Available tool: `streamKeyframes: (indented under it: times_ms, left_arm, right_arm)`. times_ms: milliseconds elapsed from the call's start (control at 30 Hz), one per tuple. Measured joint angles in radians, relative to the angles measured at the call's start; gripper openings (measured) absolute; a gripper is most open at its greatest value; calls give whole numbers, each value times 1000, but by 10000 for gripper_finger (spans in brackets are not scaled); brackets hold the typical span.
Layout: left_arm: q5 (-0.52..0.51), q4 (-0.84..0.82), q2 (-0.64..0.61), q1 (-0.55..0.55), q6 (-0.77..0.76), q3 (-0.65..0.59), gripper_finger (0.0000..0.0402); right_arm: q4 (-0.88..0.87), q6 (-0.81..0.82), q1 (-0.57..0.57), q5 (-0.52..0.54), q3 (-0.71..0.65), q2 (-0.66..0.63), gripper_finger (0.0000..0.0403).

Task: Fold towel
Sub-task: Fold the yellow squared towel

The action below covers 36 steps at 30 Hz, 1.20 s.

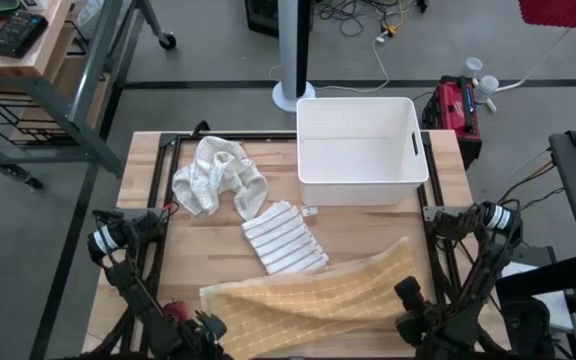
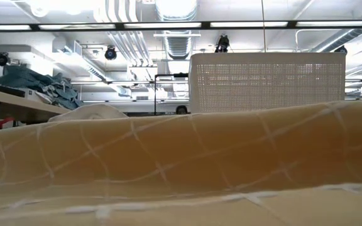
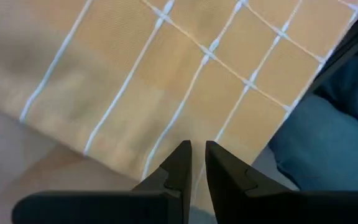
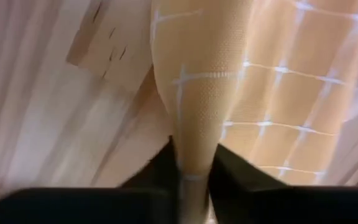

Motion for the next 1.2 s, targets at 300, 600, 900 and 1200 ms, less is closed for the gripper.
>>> streamKeyframes:
  times_ms: [300, 600, 900, 1200]
  left_arm:
    - [-281, 9, 24, 38, 356, 143, 6]
    - [-258, 57, 91, 117, 596, 222, 31]
    - [-158, 82, 135, 126, 592, 221, 114]
    - [-33, 85, 206, 140, 515, 224, 158]
  right_arm:
    - [-11, 61, 0, -8, 3, -92, 5]
    - [-10, 97, -3, 34, 3, -115, 3]
    - [-6, 94, -3, 33, 3, -115, 3]
    - [-1, 91, -5, 26, 2, -115, 3]
